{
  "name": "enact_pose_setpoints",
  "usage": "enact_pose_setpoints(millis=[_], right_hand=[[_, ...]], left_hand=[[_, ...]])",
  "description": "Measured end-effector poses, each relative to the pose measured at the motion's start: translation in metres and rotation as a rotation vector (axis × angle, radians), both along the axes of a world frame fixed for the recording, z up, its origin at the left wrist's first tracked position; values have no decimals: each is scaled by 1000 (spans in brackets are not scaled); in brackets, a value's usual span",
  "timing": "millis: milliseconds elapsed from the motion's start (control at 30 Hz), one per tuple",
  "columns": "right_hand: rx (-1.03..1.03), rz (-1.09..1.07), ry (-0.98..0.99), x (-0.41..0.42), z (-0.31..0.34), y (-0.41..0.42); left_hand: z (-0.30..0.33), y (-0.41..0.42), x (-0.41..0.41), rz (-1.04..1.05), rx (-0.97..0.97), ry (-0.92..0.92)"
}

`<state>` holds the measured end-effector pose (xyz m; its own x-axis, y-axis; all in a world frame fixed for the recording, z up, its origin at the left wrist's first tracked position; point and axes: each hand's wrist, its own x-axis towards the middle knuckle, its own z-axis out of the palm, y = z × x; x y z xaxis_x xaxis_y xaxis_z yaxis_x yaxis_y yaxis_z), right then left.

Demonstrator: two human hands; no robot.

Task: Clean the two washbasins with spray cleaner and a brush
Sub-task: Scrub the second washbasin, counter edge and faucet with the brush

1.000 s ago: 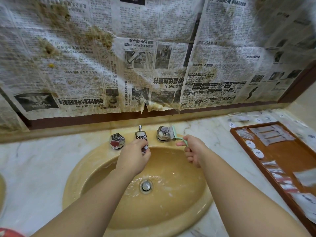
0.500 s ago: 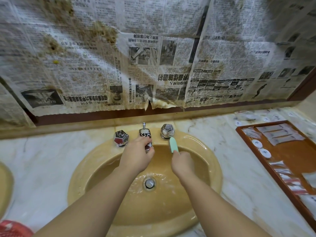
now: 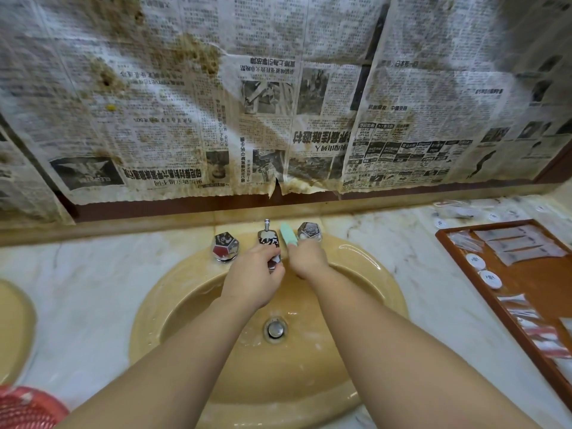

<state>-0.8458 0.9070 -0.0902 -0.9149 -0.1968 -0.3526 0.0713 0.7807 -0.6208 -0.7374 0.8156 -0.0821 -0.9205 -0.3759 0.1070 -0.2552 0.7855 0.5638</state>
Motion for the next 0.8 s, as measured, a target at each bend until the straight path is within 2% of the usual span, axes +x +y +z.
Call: enact_pose_setpoints(millis=[100,333,467,667,800], right_hand=[[-4,10,21,0,-2,9],[82,-139,134,48,-15,94],[67,-243,146,19,-7,125],[65,-49,110,-16,11,123],[78,-111,123,-15,9,144]], left_hand=[[0,-1,-1,2,2,-4],[-4,-3,0,1,-9,13],[-5,-3,-1,9,-14,30],[-6,-1,-2,20,-17,37],[-7,-2,-2,19,-25,33]])
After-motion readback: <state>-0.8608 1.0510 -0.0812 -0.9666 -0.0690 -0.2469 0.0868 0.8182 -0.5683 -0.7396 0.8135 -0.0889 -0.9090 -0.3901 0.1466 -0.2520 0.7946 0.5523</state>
